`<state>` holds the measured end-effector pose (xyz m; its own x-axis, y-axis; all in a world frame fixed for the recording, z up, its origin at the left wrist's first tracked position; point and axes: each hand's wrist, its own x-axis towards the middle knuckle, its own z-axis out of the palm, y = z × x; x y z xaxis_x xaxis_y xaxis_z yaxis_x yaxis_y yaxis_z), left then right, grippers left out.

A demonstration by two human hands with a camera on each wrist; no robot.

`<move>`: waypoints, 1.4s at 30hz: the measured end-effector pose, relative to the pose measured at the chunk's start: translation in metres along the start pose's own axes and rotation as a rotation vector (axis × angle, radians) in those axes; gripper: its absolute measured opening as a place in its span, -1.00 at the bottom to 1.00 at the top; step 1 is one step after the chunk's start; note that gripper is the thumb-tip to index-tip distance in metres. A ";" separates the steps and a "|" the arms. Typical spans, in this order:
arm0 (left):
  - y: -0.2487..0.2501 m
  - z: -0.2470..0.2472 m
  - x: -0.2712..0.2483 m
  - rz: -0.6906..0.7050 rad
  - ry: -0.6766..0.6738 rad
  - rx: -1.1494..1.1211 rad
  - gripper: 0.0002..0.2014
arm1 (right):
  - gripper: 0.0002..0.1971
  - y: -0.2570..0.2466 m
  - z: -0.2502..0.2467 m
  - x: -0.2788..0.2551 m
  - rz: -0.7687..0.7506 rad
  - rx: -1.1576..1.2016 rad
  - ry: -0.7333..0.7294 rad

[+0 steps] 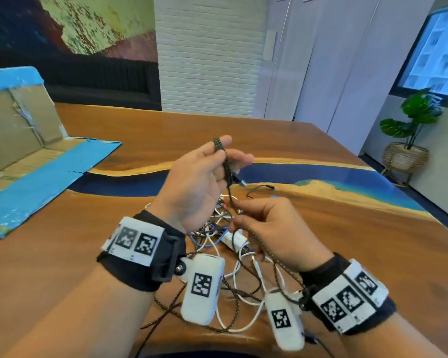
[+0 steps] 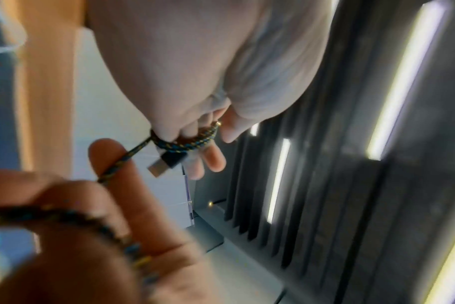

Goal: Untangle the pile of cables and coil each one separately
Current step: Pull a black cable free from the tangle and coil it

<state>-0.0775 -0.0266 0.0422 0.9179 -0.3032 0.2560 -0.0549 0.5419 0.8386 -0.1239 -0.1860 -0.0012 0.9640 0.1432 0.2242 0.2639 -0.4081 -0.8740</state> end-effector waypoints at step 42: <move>-0.002 -0.023 -0.002 -0.014 -0.057 1.001 -0.75 | -0.92 -0.024 -0.027 -0.018 -0.493 -0.320 0.166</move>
<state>-0.0701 -0.0089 0.0290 0.9022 -0.3562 0.2432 -0.3734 -0.3628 0.8538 -0.1465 -0.2032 0.0280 0.7111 0.2523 0.6563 0.6527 -0.5840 -0.4827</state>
